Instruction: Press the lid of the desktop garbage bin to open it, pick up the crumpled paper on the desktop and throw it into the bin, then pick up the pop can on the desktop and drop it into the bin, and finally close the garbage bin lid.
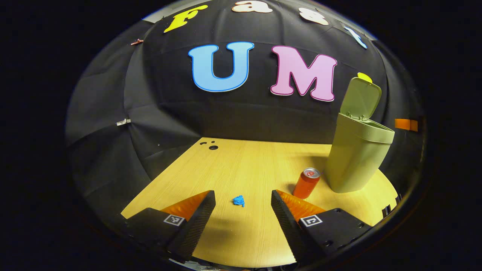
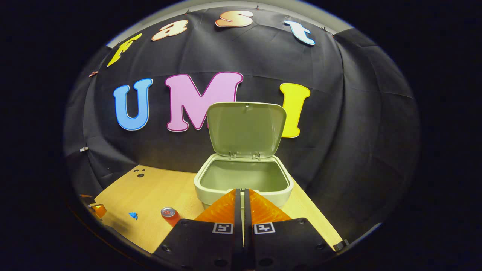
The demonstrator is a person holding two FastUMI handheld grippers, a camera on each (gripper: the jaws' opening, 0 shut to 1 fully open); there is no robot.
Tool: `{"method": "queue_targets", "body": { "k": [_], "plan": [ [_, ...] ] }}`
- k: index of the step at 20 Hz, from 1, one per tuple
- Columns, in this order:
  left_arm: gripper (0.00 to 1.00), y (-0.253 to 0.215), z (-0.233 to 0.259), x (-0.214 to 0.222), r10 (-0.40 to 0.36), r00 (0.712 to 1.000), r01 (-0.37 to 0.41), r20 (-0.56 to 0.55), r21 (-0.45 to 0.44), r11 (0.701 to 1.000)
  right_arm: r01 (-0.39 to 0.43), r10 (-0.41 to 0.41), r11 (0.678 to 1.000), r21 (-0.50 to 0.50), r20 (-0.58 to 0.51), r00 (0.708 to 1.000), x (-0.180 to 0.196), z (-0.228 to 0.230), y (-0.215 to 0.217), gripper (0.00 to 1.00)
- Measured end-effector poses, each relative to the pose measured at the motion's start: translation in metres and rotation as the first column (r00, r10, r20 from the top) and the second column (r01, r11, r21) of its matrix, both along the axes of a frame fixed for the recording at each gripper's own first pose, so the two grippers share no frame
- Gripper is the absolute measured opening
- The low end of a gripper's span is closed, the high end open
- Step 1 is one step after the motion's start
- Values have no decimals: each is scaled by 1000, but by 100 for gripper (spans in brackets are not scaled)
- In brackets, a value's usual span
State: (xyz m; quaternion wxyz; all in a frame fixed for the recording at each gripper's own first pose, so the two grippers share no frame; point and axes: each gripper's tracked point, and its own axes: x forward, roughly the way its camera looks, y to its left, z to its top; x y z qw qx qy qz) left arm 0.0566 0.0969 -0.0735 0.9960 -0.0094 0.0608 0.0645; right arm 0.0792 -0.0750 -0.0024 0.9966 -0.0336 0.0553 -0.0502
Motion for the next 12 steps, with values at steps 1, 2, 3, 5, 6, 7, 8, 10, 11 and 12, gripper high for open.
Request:
{"method": "queue_targets", "body": {
  "k": [1,2,3,5,6,7,8,10,11,12],
  "plan": [
    [96,4,-3,3,3,1000,-3,-6,-5,1000,3,-3,1000,-2,-7,1000,-7,-3,-1,5],
    [96,7,-7,5,4,1000,-4,-14,-9,1000,6,-6,1000,-1,-13,1000,-12,-7,-1,6],
    [96,10,-9,8,5,1000,-5,-22,-12,1000,9,-9,1000,1,-26,1000,-16,-12,-2,5],
    [96,13,-14,16,-3,999,3,-35,-20,1000,20,-19,1000,11,-52,998,-27,-24,-5,5],
    [96,13,-18,20,-10,999,10,-41,-21,1000,23,-21,1000,20,-65,998,-32,-30,-5,8],
    [96,13,-21,25,-16,999,15,-48,-20,1000,30,-27,999,28,-76,997,-37,-36,-7,9],
    [96,15,-25,31,-18,998,17,-58,-16,1000,40,-37,999,35,-91,995,-41,-42,-11,14],
    [96,14,-35,42,-24,996,23,-80,-13,1000,59,-53,997,50,-124,991,-50,-57,-17,20],
    [96,15,-40,48,-27,996,26,-89,-11,1000,66,-57,996,63,-138,989,-54,-63,-19,23],
    [96,15,-44,56,-28,995,27,-97,-7,1000,75,-62,994,76,-155,986,-57,-70,-20,24]
  ]
}}
